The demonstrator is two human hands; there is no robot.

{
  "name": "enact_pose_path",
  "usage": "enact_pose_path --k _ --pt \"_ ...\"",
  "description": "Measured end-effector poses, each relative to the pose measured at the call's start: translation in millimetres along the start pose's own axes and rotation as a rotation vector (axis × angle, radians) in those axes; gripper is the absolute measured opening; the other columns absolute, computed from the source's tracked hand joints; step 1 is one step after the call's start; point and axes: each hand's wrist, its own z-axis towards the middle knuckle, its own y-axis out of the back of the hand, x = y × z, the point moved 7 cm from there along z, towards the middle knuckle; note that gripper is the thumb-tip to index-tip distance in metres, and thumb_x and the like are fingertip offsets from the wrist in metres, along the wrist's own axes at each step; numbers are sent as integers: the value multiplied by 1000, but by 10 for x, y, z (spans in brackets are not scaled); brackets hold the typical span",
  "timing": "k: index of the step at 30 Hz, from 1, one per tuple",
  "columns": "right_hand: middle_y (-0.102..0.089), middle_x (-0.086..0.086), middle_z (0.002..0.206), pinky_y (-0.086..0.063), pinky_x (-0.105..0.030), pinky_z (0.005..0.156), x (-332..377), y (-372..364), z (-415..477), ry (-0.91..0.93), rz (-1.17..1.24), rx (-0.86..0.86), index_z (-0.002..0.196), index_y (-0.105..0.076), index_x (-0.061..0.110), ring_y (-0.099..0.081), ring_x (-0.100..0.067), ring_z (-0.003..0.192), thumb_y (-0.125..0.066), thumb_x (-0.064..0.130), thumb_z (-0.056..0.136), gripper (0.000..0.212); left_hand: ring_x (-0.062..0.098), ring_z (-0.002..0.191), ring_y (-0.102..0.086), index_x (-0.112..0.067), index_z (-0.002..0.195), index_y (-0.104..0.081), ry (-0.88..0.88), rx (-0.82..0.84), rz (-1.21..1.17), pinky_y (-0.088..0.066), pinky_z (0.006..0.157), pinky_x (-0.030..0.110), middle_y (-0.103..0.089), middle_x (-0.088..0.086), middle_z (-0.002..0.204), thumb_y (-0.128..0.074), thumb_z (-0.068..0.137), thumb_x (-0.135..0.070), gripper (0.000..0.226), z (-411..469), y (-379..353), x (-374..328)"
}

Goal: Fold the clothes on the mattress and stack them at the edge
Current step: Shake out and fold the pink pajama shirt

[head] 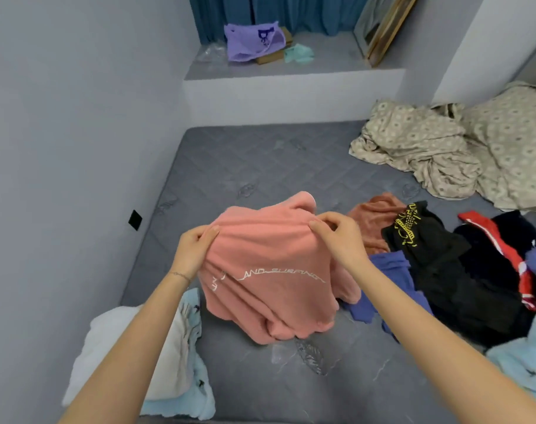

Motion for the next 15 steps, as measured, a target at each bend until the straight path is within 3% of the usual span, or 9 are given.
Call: enact_pose_path --k 5,9,13,15 --pt "-65 13 74 -37 -9 63 -849 -441 -31 -185 -76 -80 86 -74 17 -54 0 68 -69 16 84 5 10 83 -50 -8 91 -67 138 166 -22 -41 70 10 -61 2 90 -57 95 -14 12 193 -320 866" --pt "-63 4 70 -35 -3 60 -1544 -683 -116 -264 -170 -116 83 -73 11 -51 -1 61 -70 14 84 5 14 92 -51 -4 97 -68 289 232 -37 -44 72 8 -63 3 94 -55 96 -12 15 230 -824 1584" --pt "-66 -1 74 -38 -21 61 -2271 -921 -99 -341 -271 -51 78 -70 15 -54 -17 70 -65 11 88 12 23 107 -55 6 109 -64 398 279 35 -42 96 23 -64 19 115 -49 99 -11 24 211 -1329 2207" --pt "-71 -8 98 -46 -31 79 -2546 -1003 -113 -391 -313 -48 97 -73 8 -61 -23 89 -65 9 87 13 16 99 -51 -2 103 -66 428 284 12 -41 81 8 -69 9 104 -47 100 -12 22 143 -1533 2348"
